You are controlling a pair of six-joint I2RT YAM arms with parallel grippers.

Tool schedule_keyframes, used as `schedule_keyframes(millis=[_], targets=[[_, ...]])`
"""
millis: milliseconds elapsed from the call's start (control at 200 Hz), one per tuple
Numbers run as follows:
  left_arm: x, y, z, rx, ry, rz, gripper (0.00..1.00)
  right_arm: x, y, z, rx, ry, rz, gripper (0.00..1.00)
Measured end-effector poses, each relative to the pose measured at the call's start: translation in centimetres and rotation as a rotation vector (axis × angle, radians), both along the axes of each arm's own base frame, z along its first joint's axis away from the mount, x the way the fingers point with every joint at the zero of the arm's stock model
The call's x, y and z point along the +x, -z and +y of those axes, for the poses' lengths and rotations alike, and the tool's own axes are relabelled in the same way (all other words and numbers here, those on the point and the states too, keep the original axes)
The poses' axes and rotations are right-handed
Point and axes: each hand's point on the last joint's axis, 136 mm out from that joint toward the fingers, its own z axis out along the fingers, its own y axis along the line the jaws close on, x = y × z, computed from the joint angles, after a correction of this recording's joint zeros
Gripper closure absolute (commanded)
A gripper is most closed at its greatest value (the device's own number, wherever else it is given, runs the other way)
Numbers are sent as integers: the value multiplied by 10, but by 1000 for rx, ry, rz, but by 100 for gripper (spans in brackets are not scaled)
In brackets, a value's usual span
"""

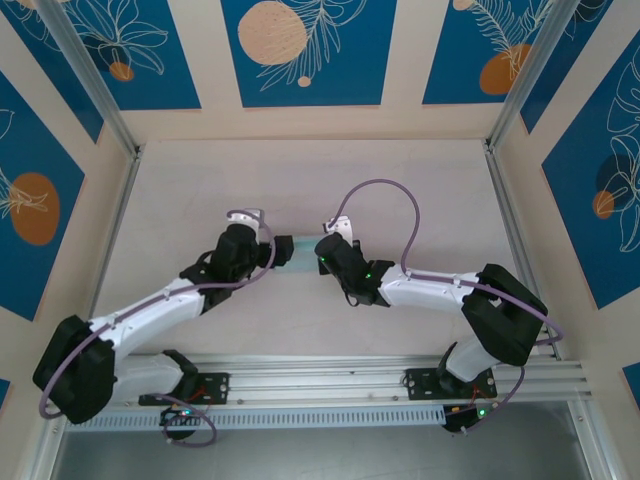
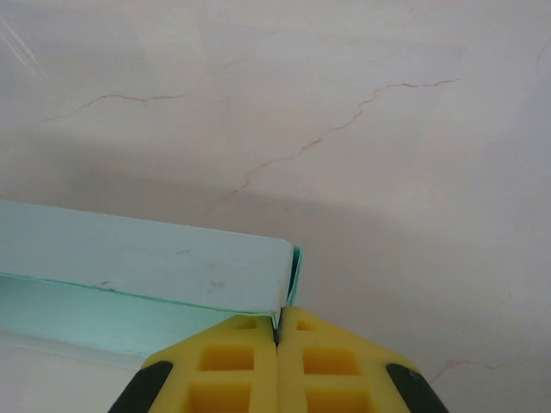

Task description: Fold the paper box

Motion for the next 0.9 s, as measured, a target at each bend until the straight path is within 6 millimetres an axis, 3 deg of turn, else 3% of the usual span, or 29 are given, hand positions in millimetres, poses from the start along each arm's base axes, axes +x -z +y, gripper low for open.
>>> schedule_keyframes(millis=[140,275,425,660,895], targets=[[10,23,1,29,-17,59,19,0,0,1,1,-3,-1,100],[19,25,-4,6,-20,58,37,-1,1,3,-5,-3,-3,100],[23,26,-11,-31,-11,54,41,-4,0,3,-28,-4,0,100],[29,35,-18,-87,-11,50,44,-8,1,-2,-71,-1,18,64],[30,38,-18,-110,-21,40,45,-18,-3,-2,-81,-37,65,47]])
